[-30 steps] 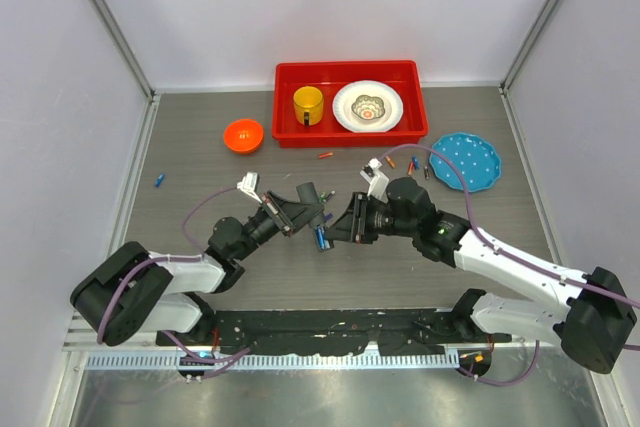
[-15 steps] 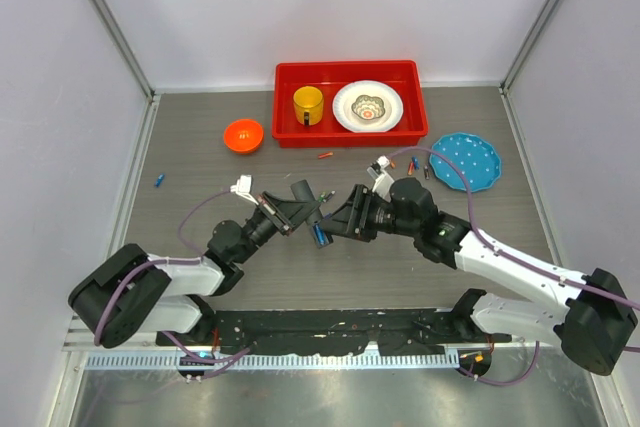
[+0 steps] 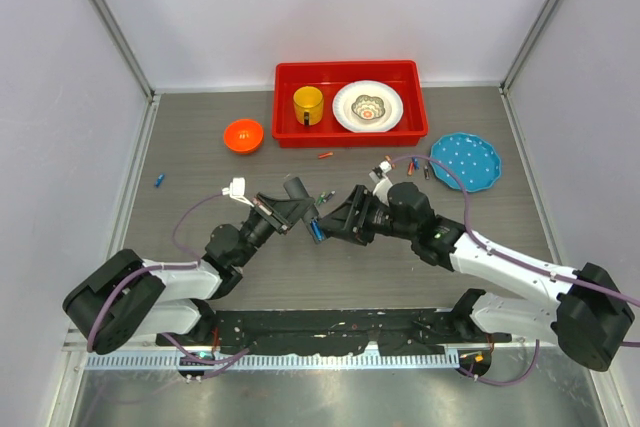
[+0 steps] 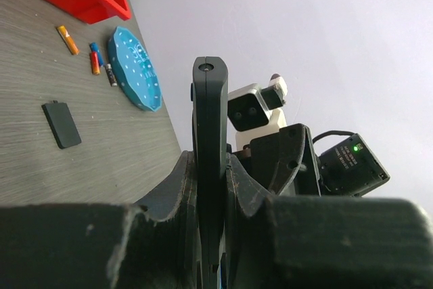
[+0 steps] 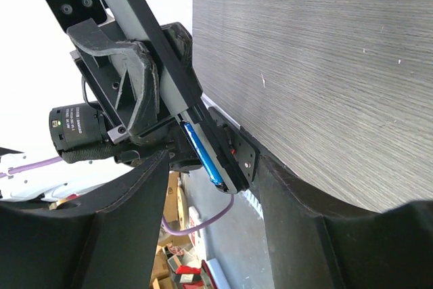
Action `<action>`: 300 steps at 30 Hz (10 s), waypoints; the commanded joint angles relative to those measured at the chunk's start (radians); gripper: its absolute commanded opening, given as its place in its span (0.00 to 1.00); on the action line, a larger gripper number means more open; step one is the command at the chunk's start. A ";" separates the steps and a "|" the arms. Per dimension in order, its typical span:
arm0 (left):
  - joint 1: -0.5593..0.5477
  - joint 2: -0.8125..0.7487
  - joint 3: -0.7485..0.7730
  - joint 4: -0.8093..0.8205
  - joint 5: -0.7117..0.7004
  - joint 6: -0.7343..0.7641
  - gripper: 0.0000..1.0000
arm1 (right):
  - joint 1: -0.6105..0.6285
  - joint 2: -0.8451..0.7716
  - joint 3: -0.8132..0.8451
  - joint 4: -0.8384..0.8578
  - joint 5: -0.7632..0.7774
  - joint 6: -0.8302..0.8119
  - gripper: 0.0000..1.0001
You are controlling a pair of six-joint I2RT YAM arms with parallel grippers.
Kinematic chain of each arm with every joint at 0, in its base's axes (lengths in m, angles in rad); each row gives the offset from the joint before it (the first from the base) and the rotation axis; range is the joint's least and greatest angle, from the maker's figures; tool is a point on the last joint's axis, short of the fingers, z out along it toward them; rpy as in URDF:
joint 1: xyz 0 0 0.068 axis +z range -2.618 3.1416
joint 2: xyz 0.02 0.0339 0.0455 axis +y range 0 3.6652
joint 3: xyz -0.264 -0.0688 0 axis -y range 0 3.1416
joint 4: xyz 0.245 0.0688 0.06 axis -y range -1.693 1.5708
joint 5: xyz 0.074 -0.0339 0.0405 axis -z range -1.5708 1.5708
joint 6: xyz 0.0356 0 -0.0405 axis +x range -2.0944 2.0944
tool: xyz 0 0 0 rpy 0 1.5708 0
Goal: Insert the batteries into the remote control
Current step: Load the battery into the remote control.
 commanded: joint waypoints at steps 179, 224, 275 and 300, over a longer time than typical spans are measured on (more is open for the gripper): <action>-0.010 -0.042 0.167 -0.340 0.056 -0.128 0.00 | 0.478 0.359 0.644 -0.744 0.827 -0.744 0.41; -0.010 -0.040 0.151 -0.308 0.053 -0.134 0.00 | 0.478 0.401 0.656 -0.739 0.833 -0.713 0.15; 0.020 -0.019 0.058 -0.145 0.048 -0.101 0.00 | 0.411 0.008 0.575 -0.736 0.996 -0.558 0.78; 0.086 0.097 0.131 0.249 0.475 -0.116 0.00 | 0.067 -0.170 0.019 0.005 0.083 -0.366 0.77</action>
